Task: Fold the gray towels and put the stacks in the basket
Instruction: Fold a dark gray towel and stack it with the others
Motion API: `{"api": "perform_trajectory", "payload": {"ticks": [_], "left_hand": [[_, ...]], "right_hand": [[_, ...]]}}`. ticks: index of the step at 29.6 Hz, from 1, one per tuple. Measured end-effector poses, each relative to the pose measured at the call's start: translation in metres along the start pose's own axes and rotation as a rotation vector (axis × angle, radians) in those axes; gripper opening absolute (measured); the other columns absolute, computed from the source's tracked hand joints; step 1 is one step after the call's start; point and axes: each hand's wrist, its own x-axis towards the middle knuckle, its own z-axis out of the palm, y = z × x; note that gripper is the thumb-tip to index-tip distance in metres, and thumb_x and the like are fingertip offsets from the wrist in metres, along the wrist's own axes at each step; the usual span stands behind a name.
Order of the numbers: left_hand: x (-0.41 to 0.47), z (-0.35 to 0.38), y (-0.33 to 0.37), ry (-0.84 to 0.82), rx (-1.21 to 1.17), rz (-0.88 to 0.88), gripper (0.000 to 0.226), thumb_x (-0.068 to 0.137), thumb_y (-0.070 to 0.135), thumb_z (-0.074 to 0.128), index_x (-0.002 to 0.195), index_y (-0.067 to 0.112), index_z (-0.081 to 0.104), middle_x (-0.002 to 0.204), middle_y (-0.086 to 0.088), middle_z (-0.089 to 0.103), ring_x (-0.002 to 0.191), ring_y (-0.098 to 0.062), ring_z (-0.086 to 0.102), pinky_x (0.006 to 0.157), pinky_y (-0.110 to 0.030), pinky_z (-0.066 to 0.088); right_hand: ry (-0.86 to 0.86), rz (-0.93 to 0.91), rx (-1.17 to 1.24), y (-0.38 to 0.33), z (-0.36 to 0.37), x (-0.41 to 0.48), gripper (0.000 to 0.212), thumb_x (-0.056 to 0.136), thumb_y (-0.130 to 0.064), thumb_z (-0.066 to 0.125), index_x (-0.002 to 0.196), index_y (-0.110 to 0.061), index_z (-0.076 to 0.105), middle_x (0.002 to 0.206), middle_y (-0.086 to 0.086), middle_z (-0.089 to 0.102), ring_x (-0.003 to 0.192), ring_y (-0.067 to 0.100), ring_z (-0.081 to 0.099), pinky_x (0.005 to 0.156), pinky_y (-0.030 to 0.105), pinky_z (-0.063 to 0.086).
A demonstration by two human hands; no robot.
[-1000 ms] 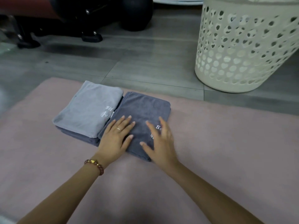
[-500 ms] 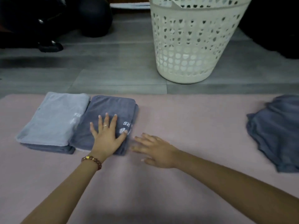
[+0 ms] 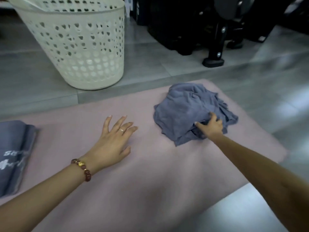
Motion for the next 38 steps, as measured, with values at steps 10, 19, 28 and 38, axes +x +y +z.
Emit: {"api": "perform_trajectory", "payload": {"ticks": [10,19,28,38], "left_hand": [[0.022,-0.003,0.032,0.032,-0.227,-0.162,0.049,0.076,0.041,0.038,0.117,0.023,0.054,0.125,-0.005,0.059,0.133,-0.020,0.026,0.109,-0.029,-0.016],[0.016,-0.019,0.014,0.163,-0.339,-0.361,0.060,0.071,0.052,0.033,0.121,0.025,0.055,0.132,0.000,0.053,0.137,-0.018,0.027,0.104,-0.016,-0.015],[-0.014,-0.021,0.015,0.013,-0.399,-0.419,0.072,0.063,0.054,0.026,0.121,0.024,0.055,0.136,0.004,0.048,0.140,-0.017,0.024,0.108,-0.026,-0.001],[0.028,-0.025,0.043,0.102,-0.662,-0.268,0.083,0.064,0.071,0.046,0.138,0.040,0.028,0.152,0.009,0.019,0.142,-0.001,0.004,0.113,-0.032,0.000]], "right_hand": [[-0.016,0.130,0.135,-0.047,-0.002,0.032,0.054,0.091,-0.051,0.047,0.124,-0.008,0.054,0.146,0.023,0.022,0.132,0.040,0.026,0.111,0.044,0.023],[-0.019,-0.554,0.200,-0.142,0.024,-0.023,0.027,0.091,-0.015,0.051,0.115,-0.002,0.049,0.129,0.015,0.037,0.116,0.028,0.043,0.103,0.040,0.033],[0.152,-0.359,-0.539,-0.022,0.049,-0.004,0.039,0.092,-0.026,0.054,0.128,-0.017,0.039,0.131,0.020,0.037,0.122,0.036,0.037,0.099,0.045,0.033],[-0.509,-0.535,0.747,-0.061,-0.022,-0.055,0.014,0.080,-0.011,0.071,0.084,-0.019,0.060,0.077,-0.009,0.062,0.071,-0.003,0.057,0.069,0.014,0.046]]}}
